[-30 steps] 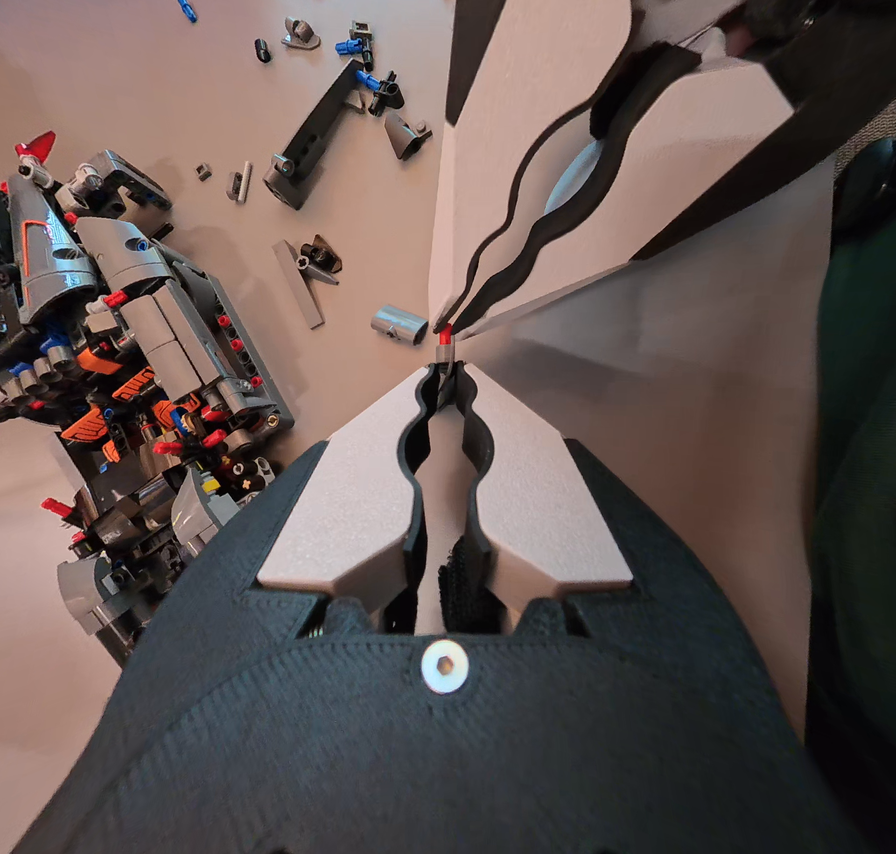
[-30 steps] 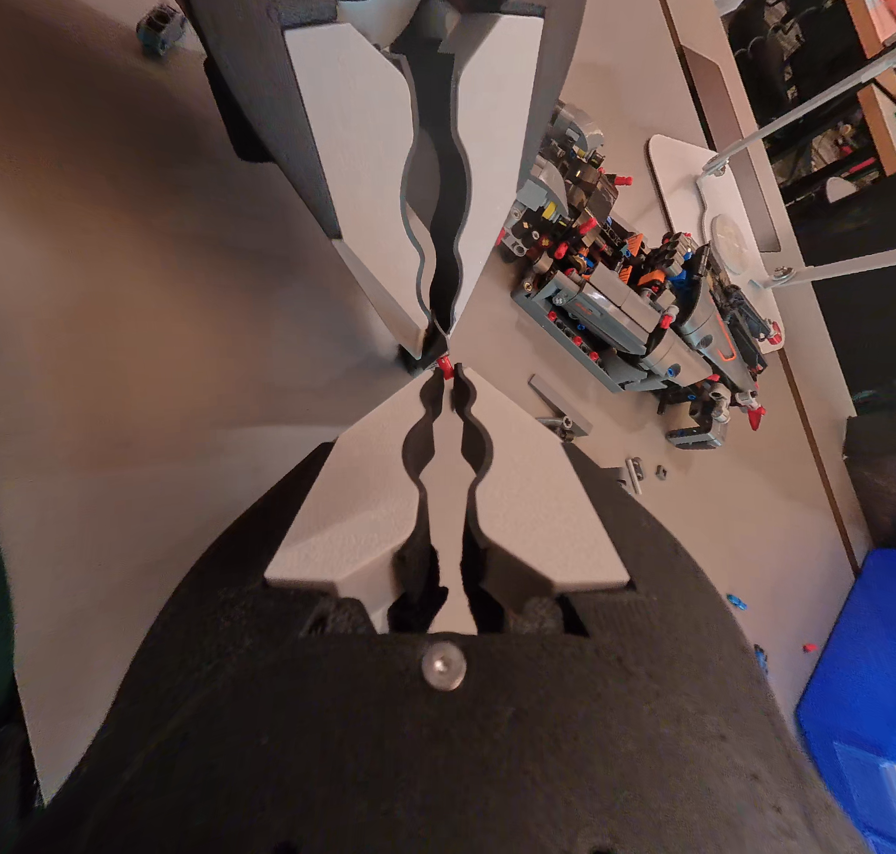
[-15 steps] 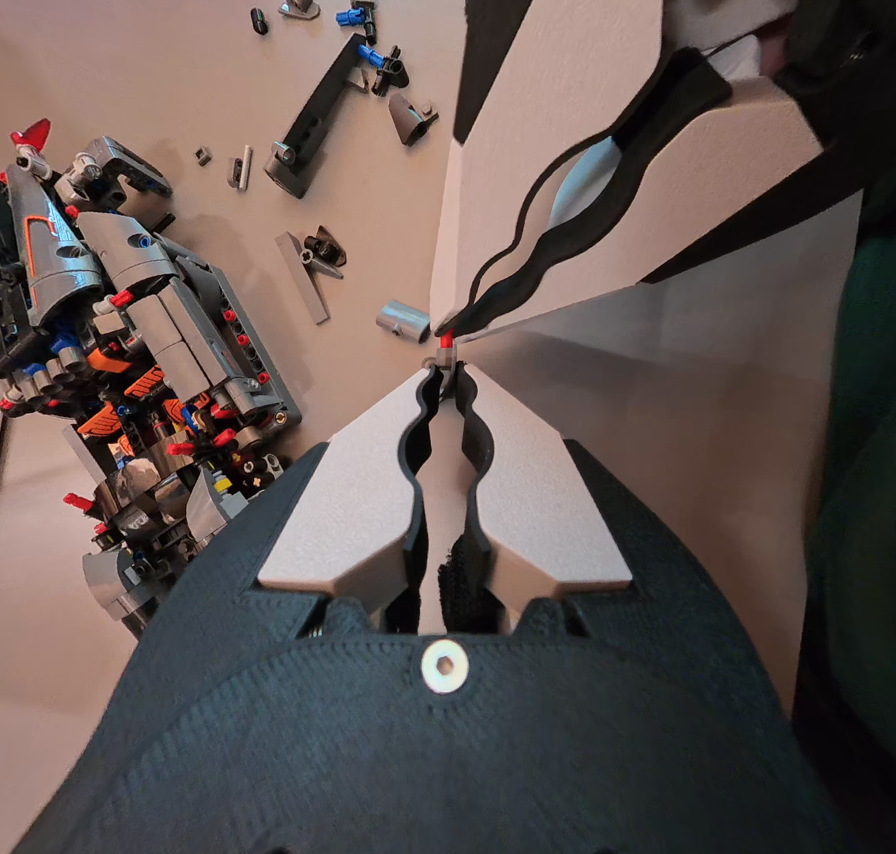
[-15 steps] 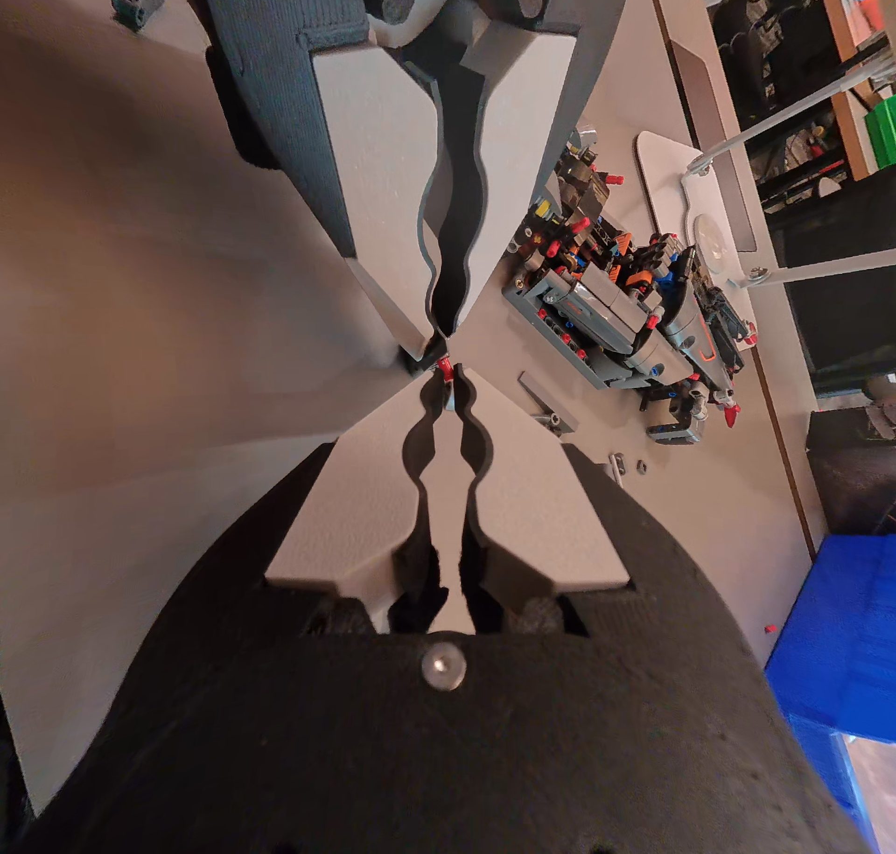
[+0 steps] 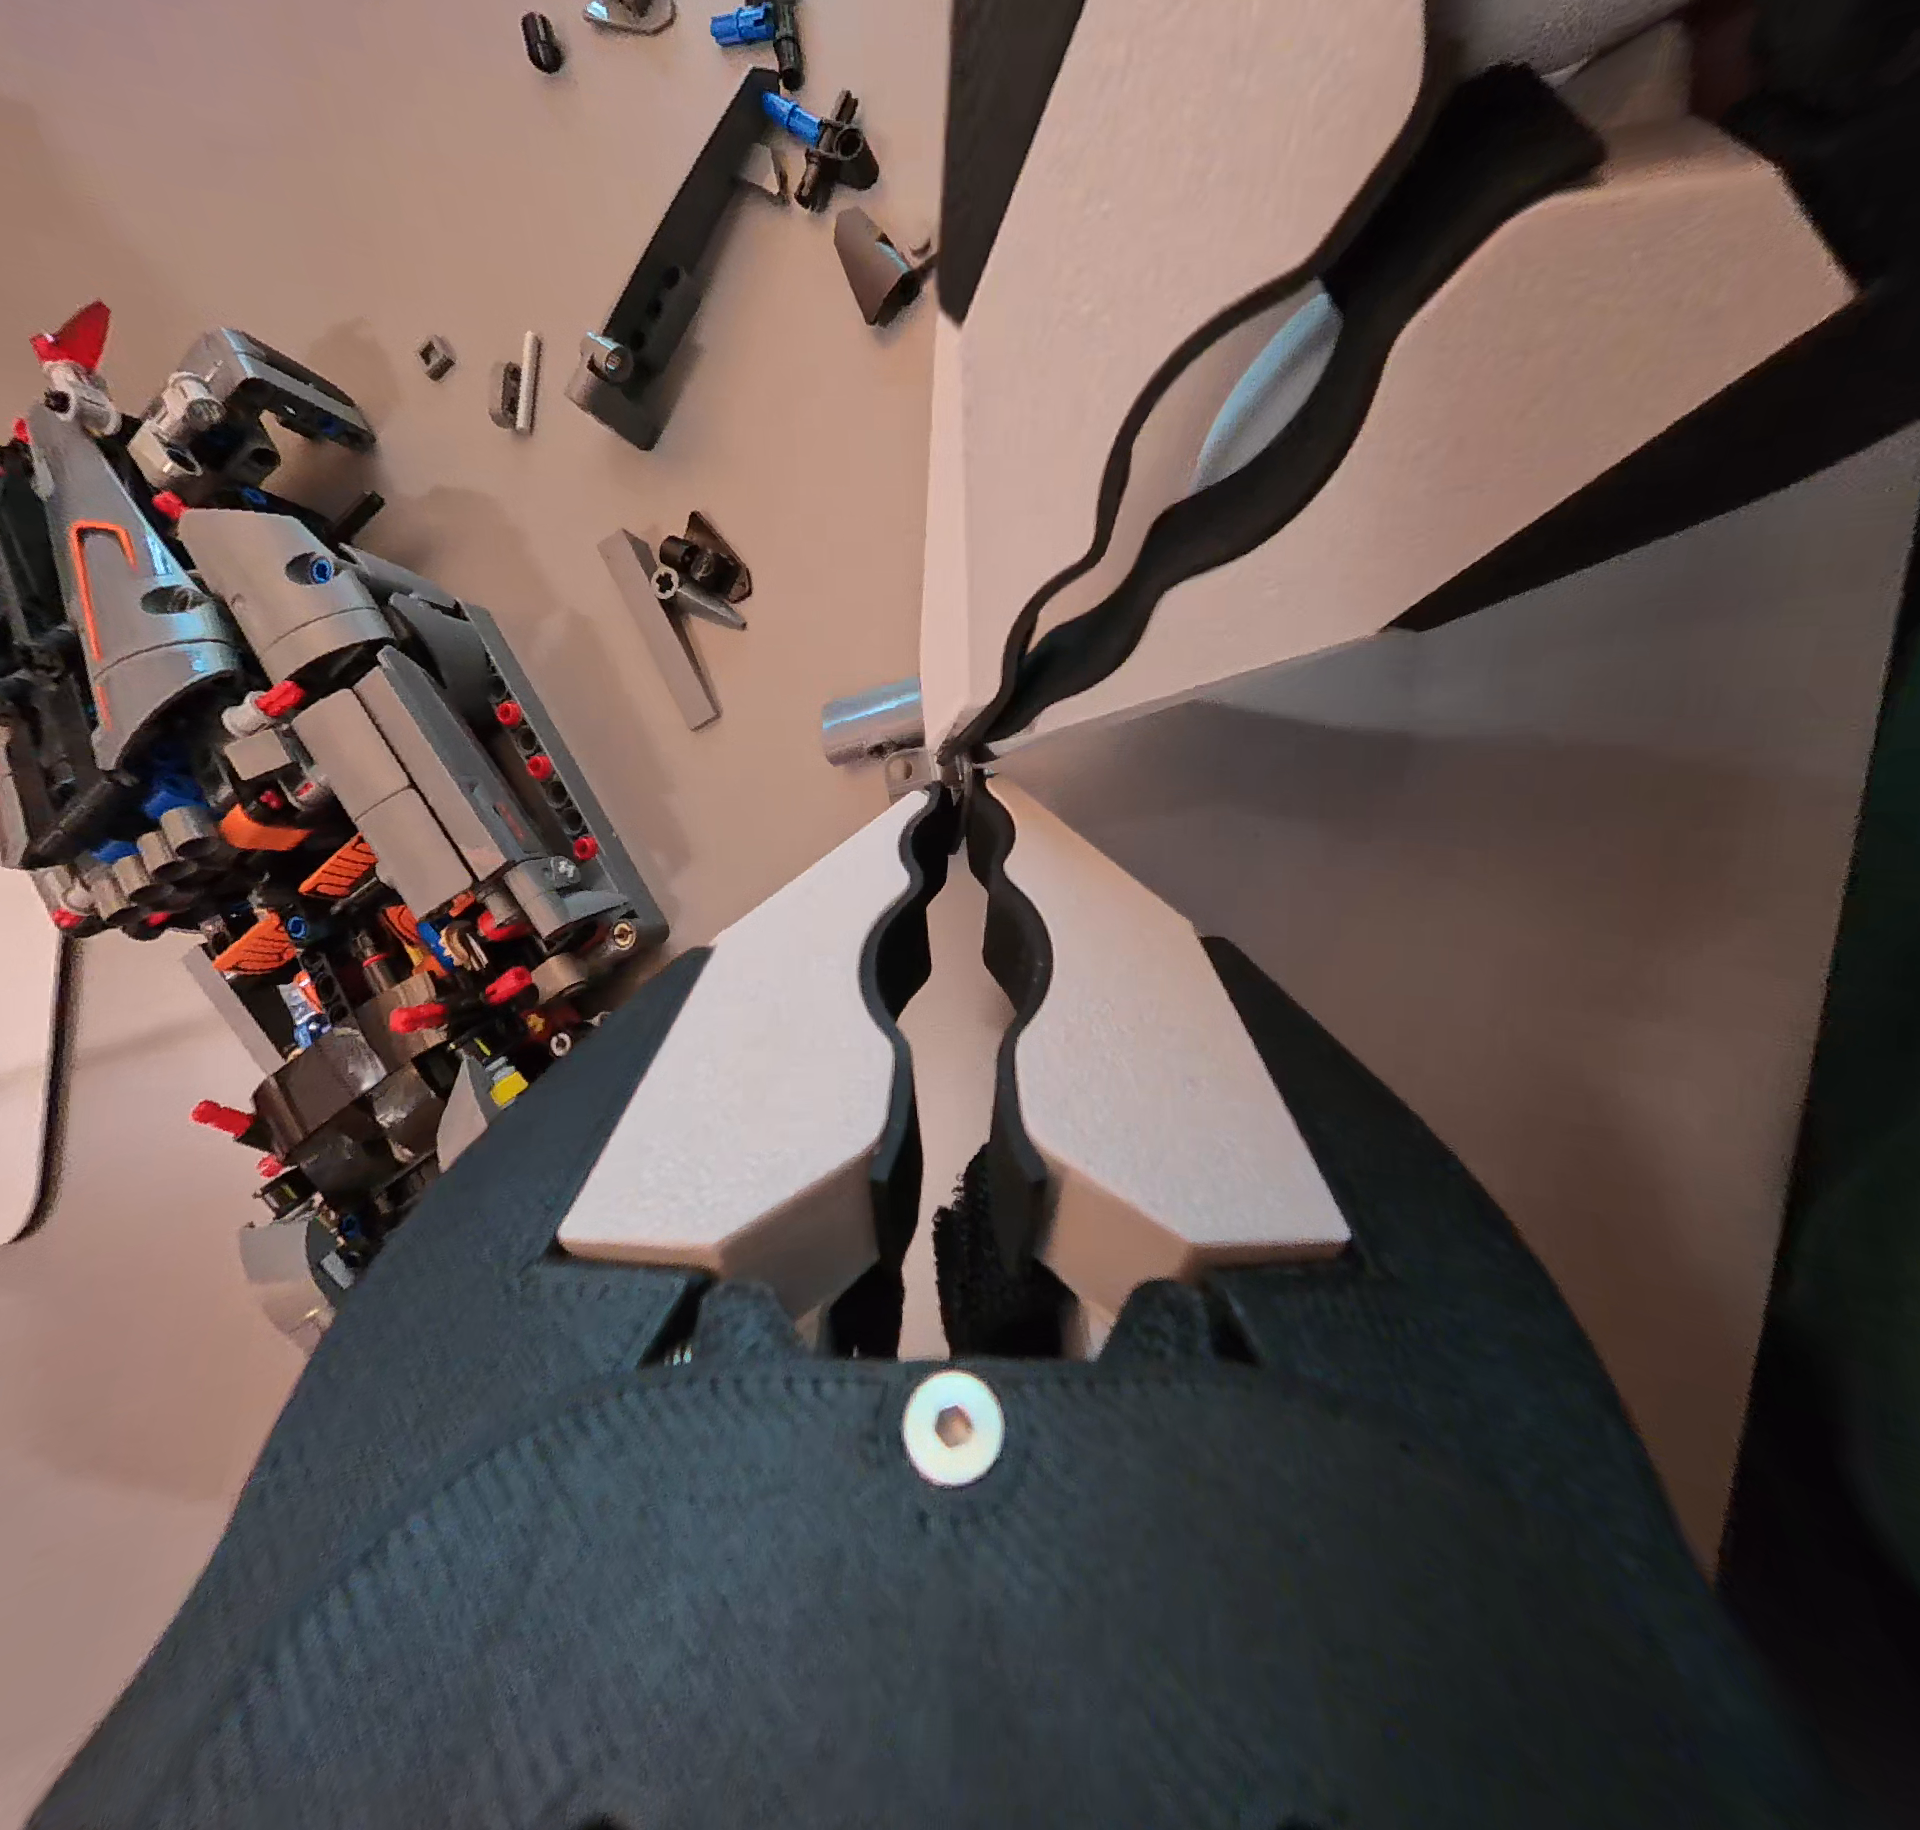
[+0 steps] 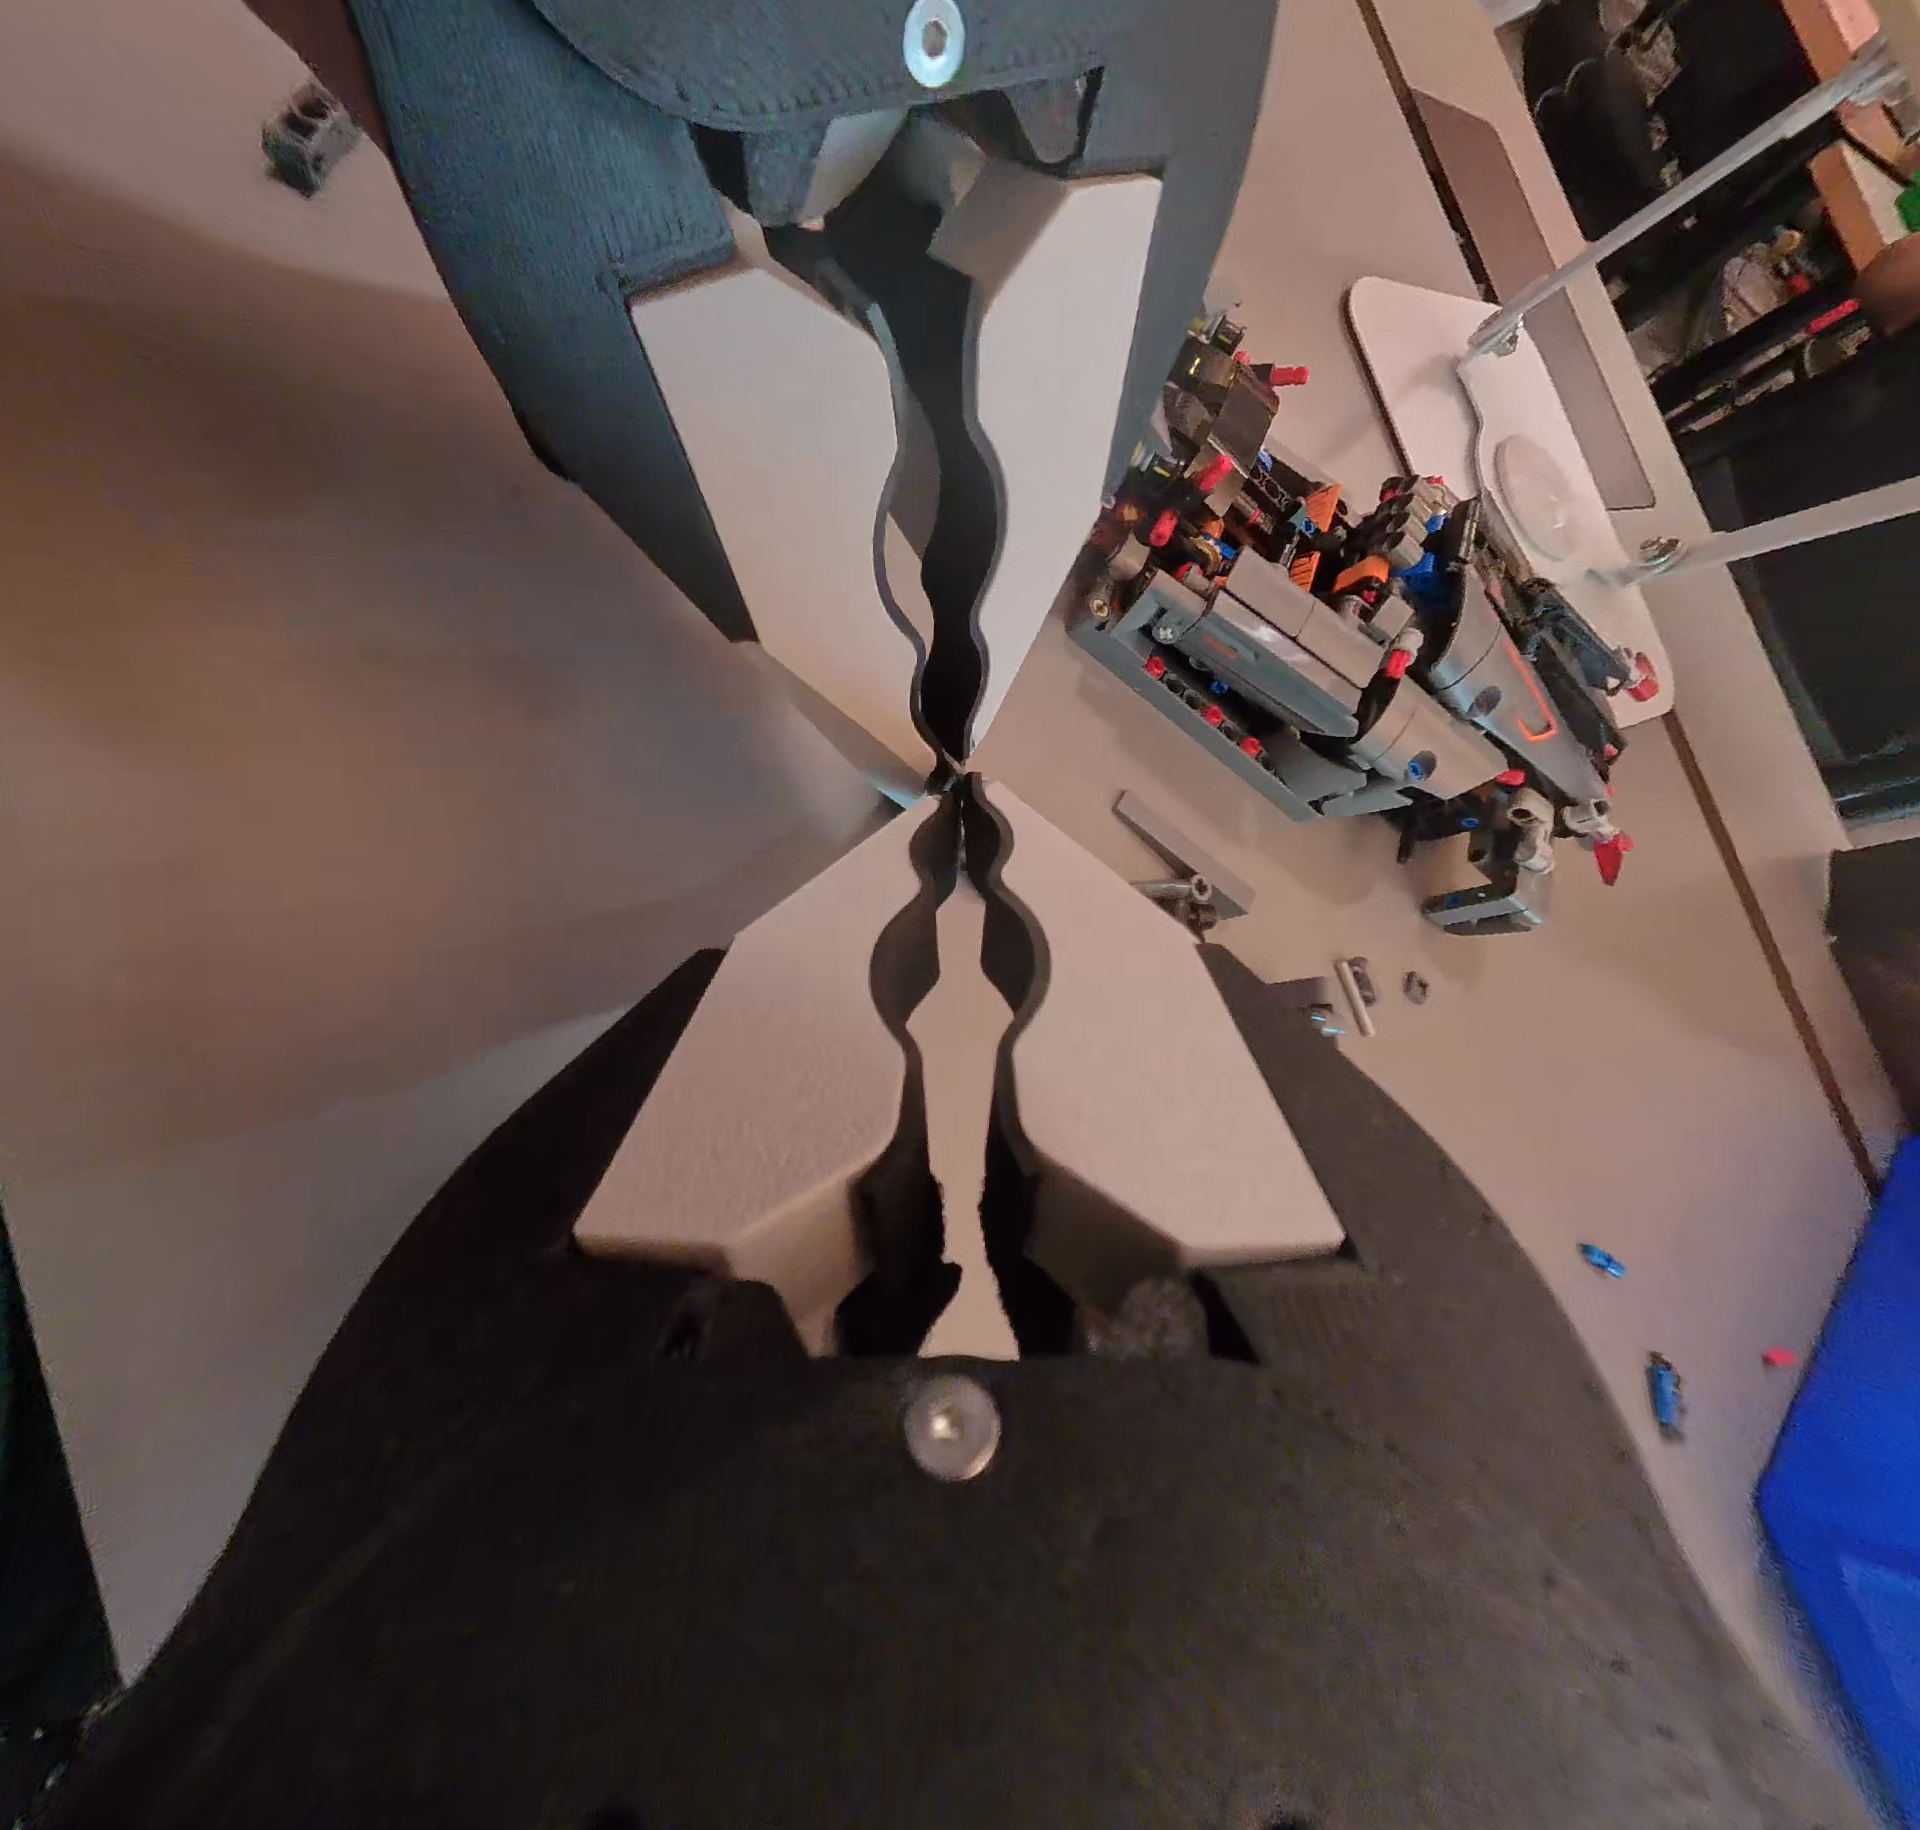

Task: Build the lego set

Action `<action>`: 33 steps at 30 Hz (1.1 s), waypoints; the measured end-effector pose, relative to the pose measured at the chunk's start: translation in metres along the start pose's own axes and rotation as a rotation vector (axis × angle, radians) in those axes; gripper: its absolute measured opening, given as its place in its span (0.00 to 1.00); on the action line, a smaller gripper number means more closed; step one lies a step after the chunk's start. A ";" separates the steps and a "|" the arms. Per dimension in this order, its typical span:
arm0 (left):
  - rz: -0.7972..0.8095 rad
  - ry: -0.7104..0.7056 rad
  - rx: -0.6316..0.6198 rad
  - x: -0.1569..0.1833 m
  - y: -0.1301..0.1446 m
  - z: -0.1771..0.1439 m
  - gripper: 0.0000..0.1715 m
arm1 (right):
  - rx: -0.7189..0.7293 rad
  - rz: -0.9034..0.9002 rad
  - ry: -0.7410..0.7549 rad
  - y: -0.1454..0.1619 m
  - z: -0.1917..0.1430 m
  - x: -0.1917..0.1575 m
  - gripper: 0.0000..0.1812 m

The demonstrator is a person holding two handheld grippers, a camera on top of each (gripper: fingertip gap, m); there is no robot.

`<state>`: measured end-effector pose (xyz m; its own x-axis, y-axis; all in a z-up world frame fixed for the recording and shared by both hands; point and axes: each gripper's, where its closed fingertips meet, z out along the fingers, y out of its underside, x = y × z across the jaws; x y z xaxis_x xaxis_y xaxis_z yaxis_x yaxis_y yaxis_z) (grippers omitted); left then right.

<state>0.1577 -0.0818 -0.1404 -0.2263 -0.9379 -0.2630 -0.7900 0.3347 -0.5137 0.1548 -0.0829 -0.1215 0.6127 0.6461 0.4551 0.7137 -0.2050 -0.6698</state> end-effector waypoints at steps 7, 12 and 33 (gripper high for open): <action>-0.040 0.012 0.047 0.005 -0.001 -0.002 0.01 | 0.064 0.124 -0.030 0.003 -0.005 -0.002 0.00; -0.052 0.018 0.076 0.004 -0.002 -0.002 0.01 | 0.079 0.204 -0.032 0.011 -0.016 0.004 0.00; -0.066 0.036 0.168 0.006 -0.025 0.011 0.01 | -0.382 0.606 0.200 0.280 -0.235 0.208 0.06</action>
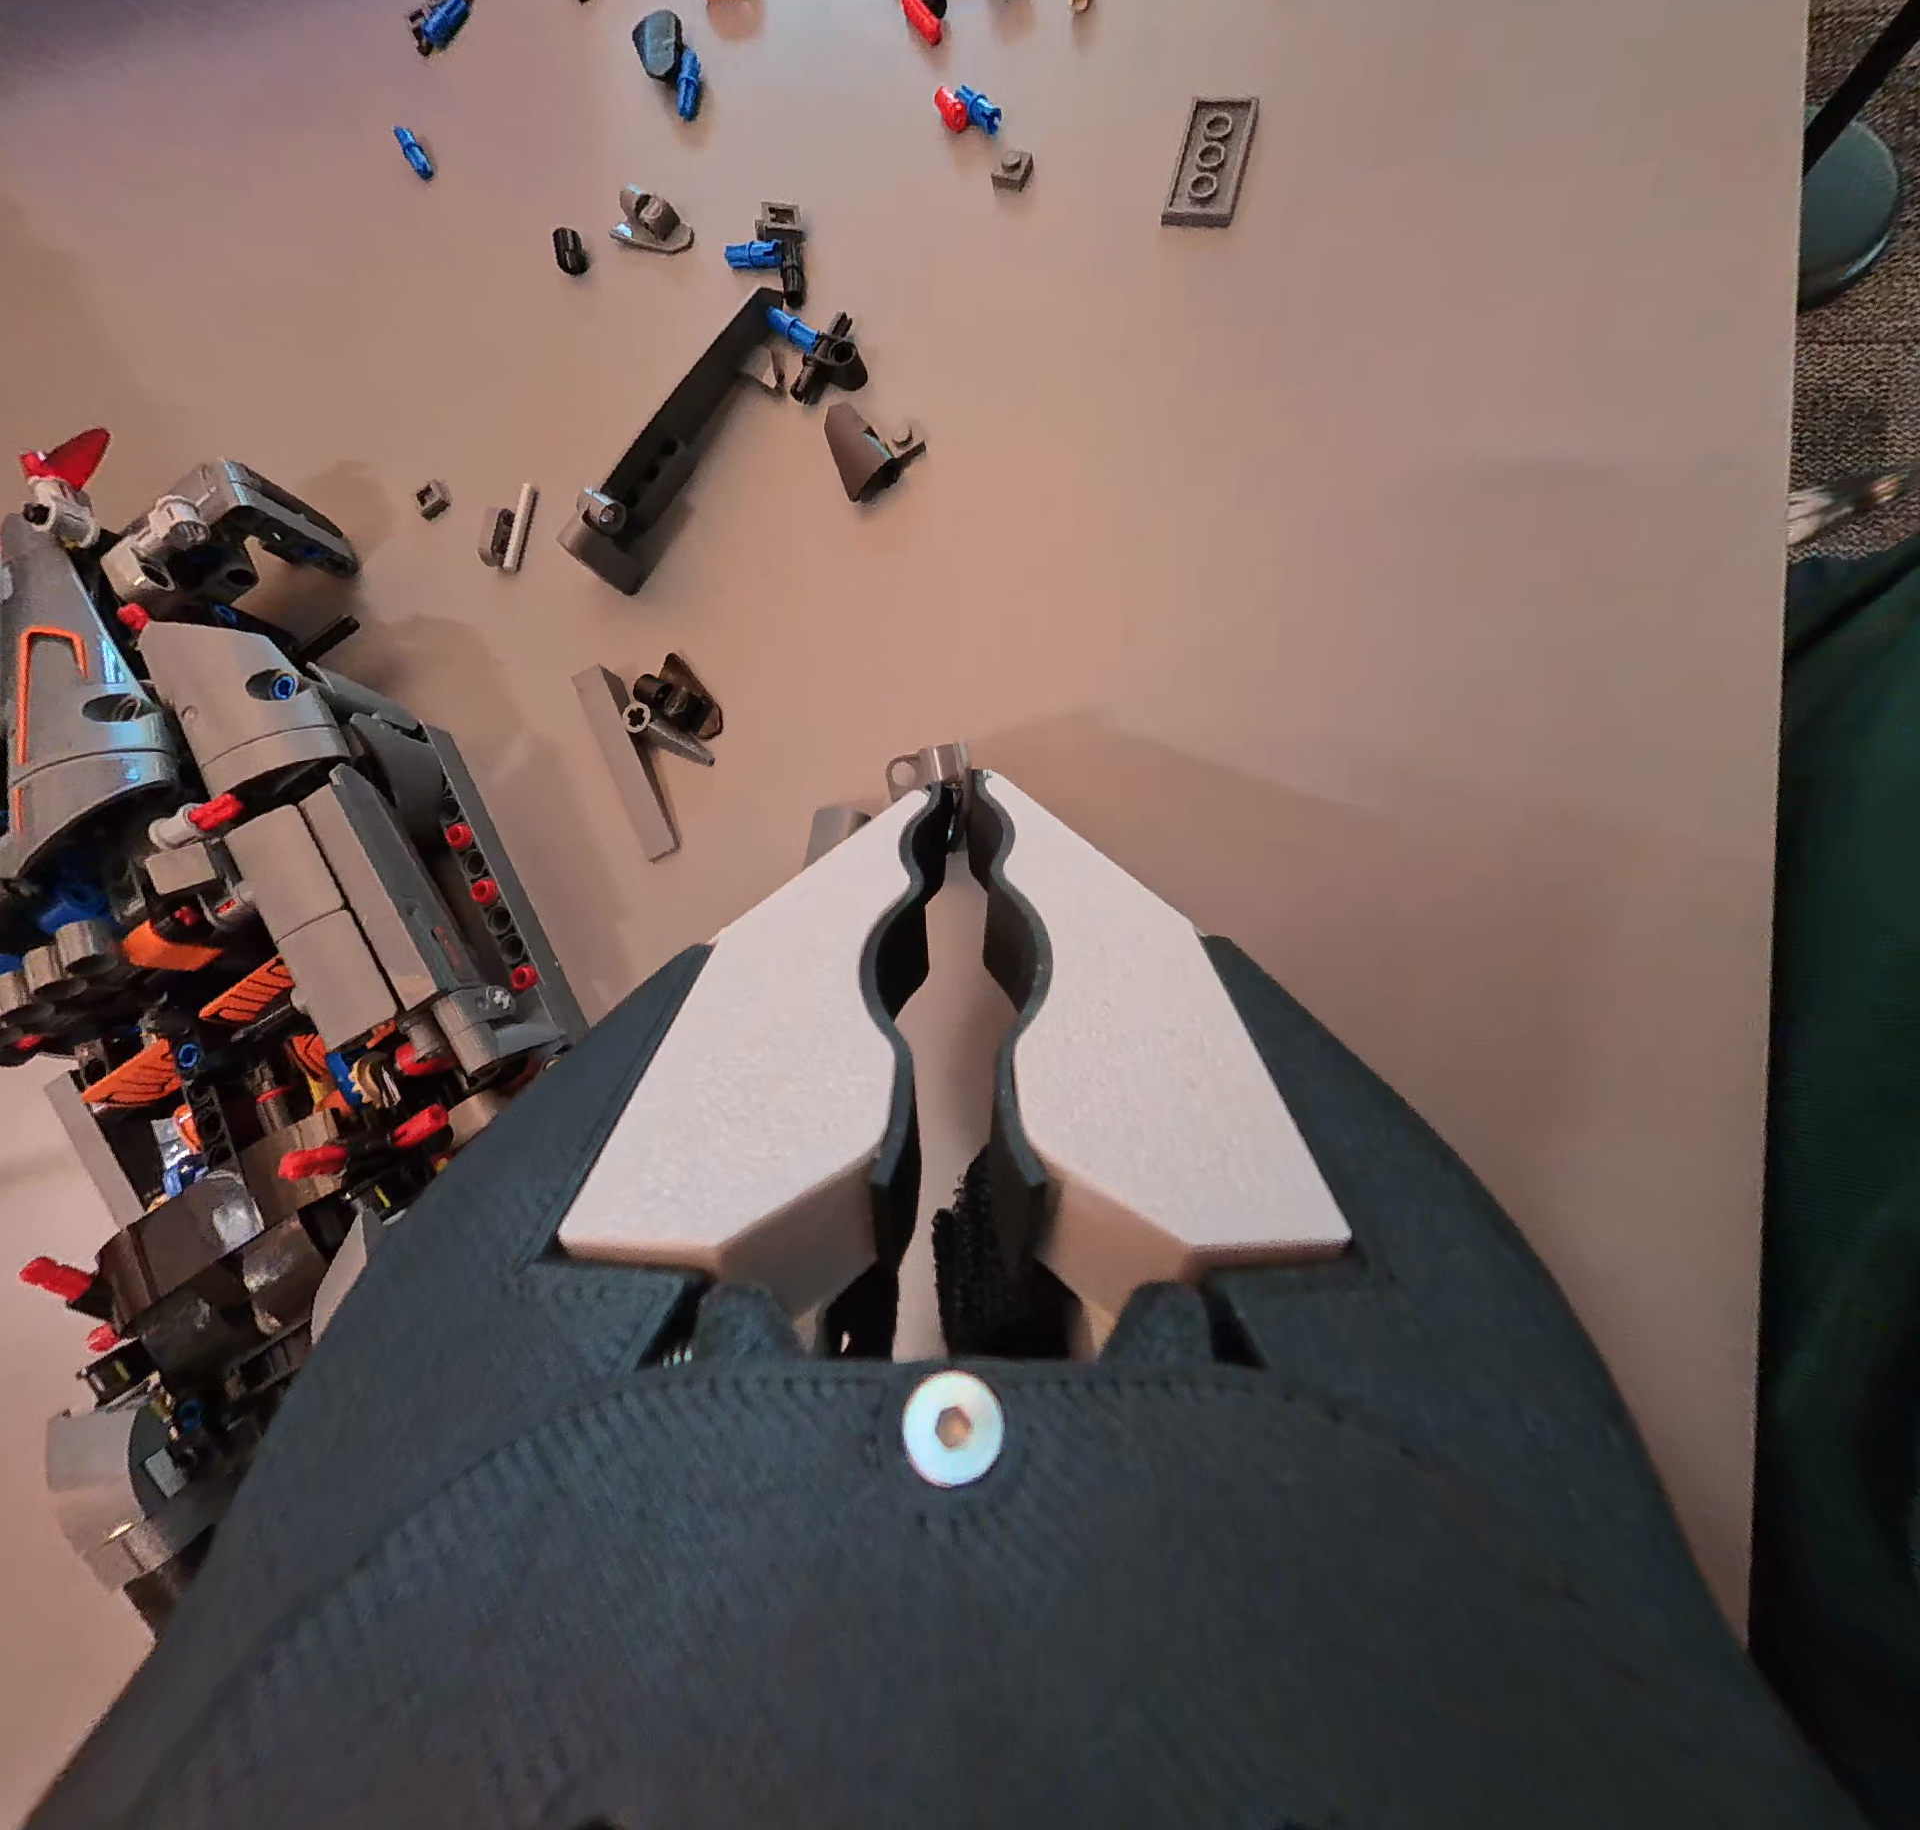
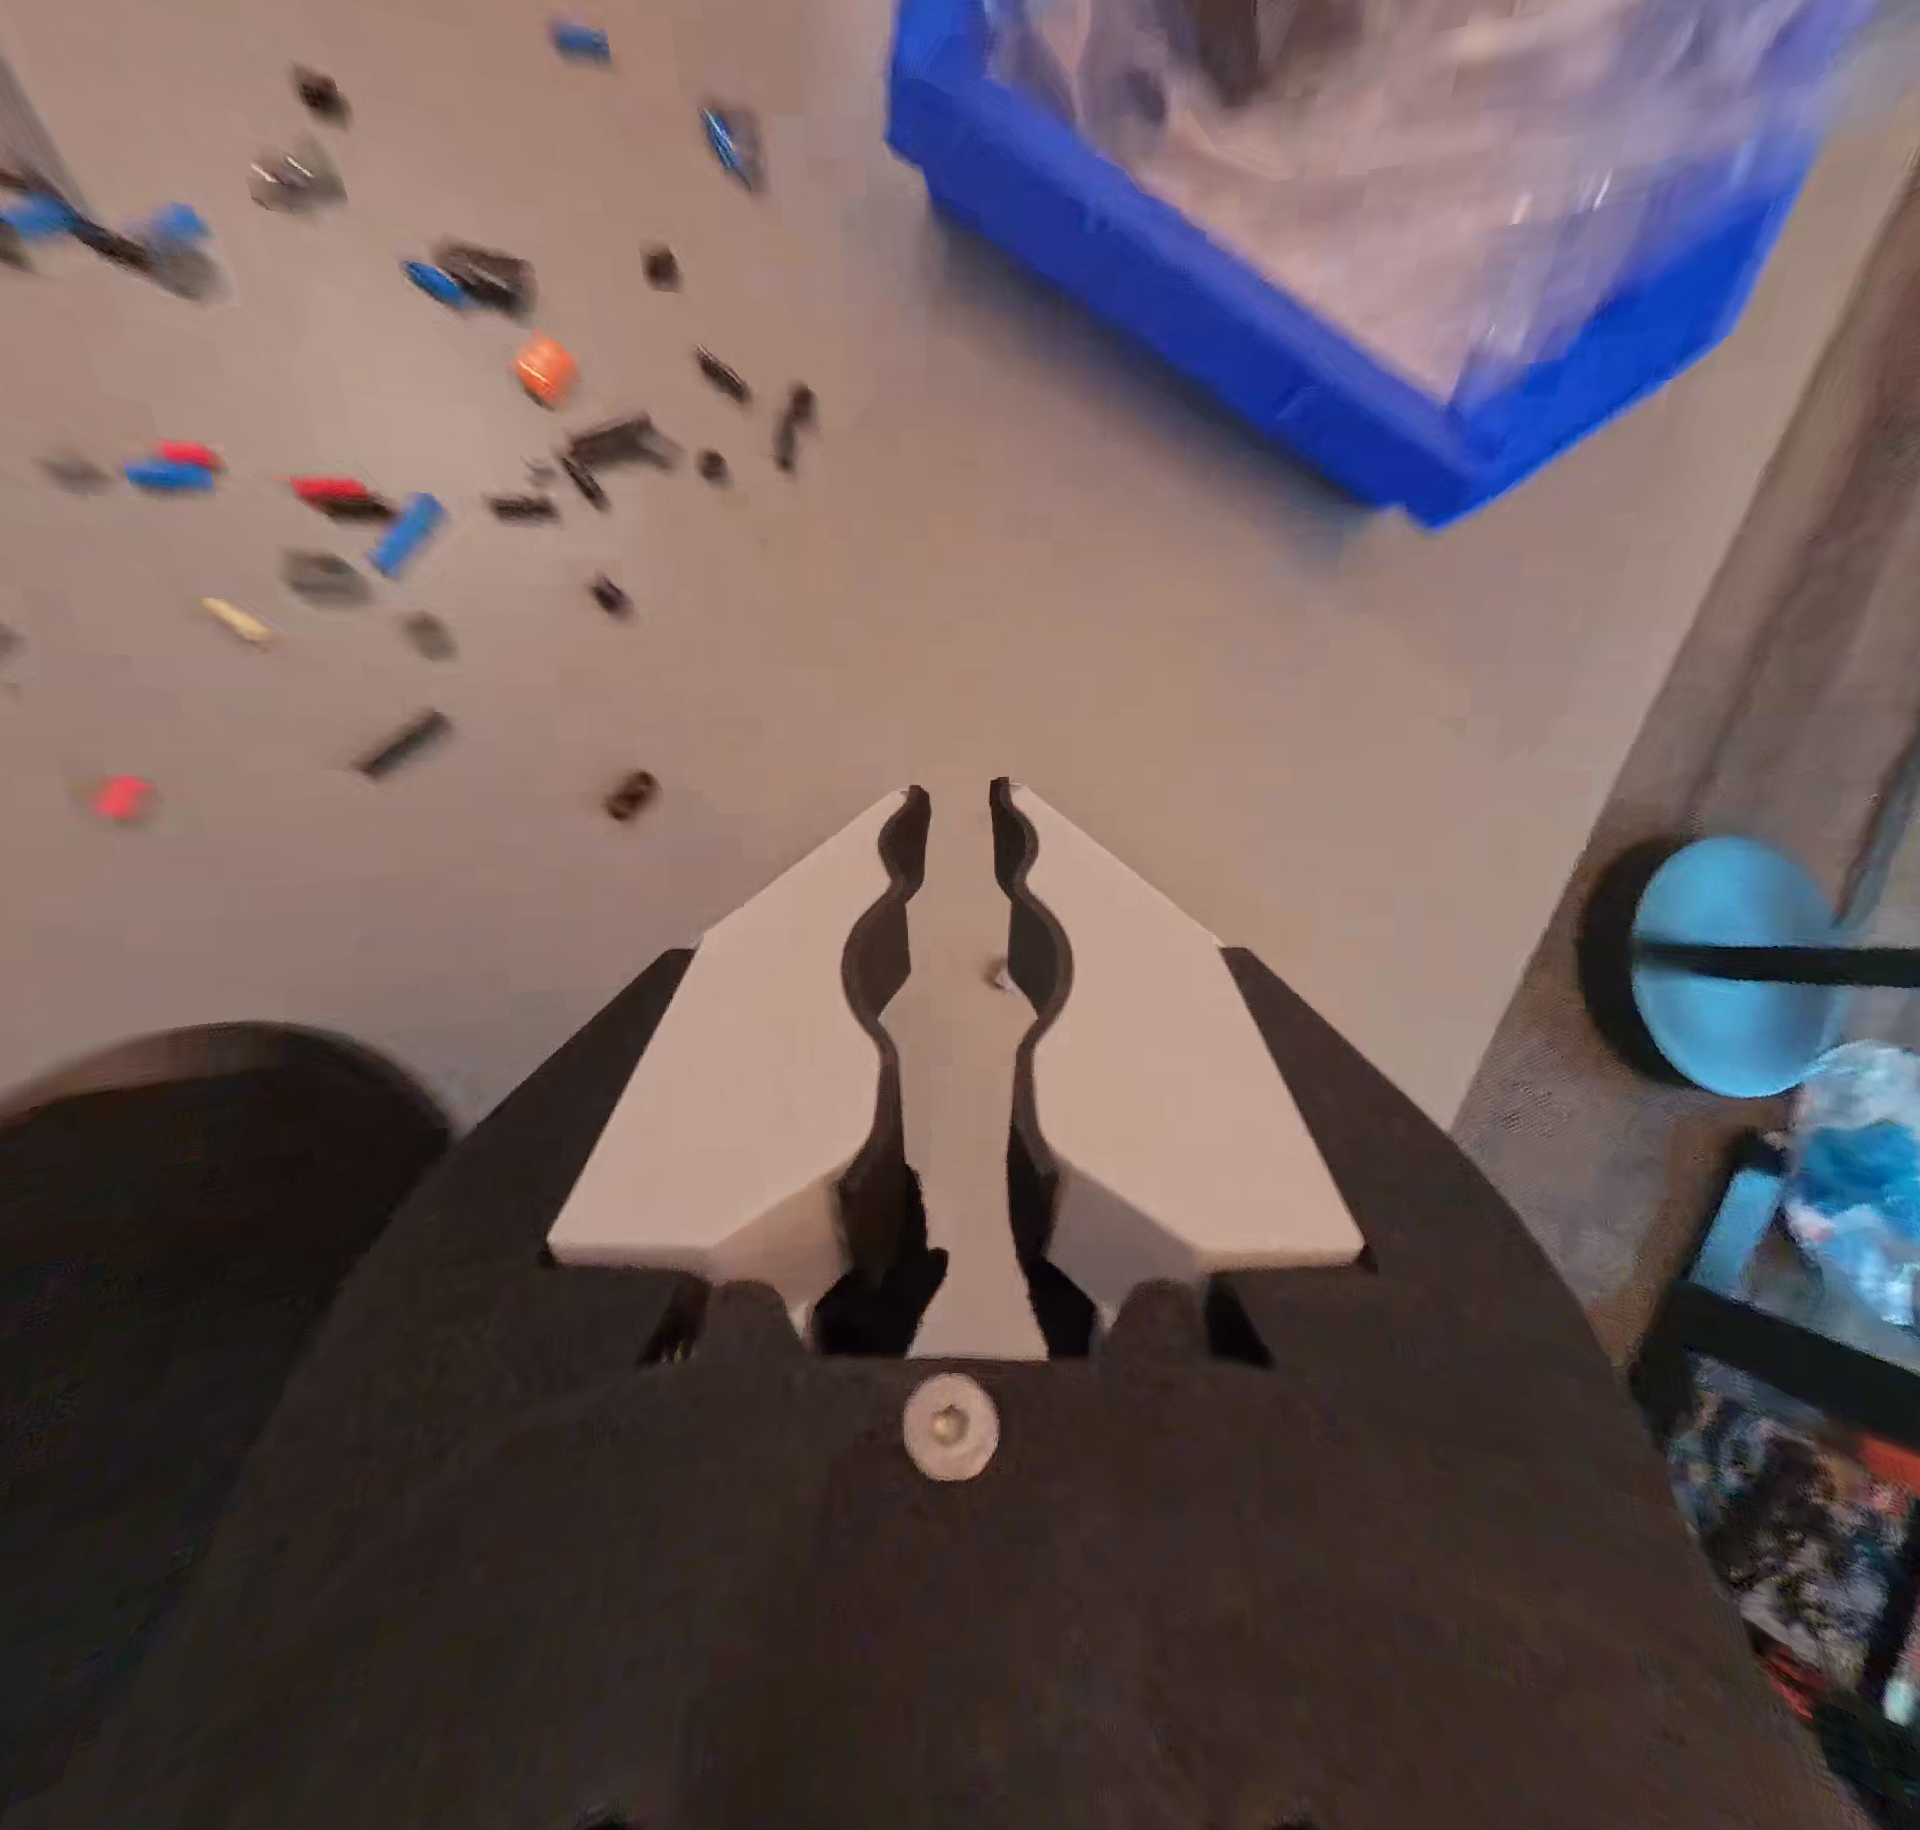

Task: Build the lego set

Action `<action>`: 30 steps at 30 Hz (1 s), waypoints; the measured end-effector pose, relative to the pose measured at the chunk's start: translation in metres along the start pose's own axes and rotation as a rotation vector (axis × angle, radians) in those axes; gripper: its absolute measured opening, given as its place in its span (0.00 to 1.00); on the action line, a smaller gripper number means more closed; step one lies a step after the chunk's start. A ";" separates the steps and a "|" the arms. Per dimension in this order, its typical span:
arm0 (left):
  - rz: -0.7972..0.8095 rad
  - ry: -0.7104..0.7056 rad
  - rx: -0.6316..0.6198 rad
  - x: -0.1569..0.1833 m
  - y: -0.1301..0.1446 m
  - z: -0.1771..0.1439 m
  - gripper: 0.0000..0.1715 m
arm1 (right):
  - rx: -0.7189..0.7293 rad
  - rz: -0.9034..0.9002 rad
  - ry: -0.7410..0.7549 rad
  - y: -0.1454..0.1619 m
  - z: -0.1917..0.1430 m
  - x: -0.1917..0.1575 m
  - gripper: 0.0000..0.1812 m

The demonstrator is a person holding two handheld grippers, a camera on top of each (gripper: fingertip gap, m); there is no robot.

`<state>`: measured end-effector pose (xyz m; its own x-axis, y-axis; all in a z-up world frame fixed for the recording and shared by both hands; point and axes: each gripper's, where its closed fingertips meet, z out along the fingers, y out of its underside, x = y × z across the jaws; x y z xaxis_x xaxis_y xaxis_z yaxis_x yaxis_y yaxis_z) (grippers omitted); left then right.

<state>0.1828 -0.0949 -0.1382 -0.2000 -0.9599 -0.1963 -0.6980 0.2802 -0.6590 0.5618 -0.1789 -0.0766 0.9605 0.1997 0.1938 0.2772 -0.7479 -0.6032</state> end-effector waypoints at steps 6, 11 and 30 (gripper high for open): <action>-0.029 -0.009 0.005 0.000 -0.002 0.002 0.01 | -0.109 0.038 -0.081 0.066 0.064 0.028 0.08; -0.037 -0.005 -0.008 -0.001 -0.005 0.005 0.01 | 0.020 0.060 -0.149 0.056 0.075 0.027 0.06; -0.076 -0.024 0.000 -0.003 -0.007 0.004 0.01 | 0.135 -0.001 -0.177 0.026 0.054 0.012 0.00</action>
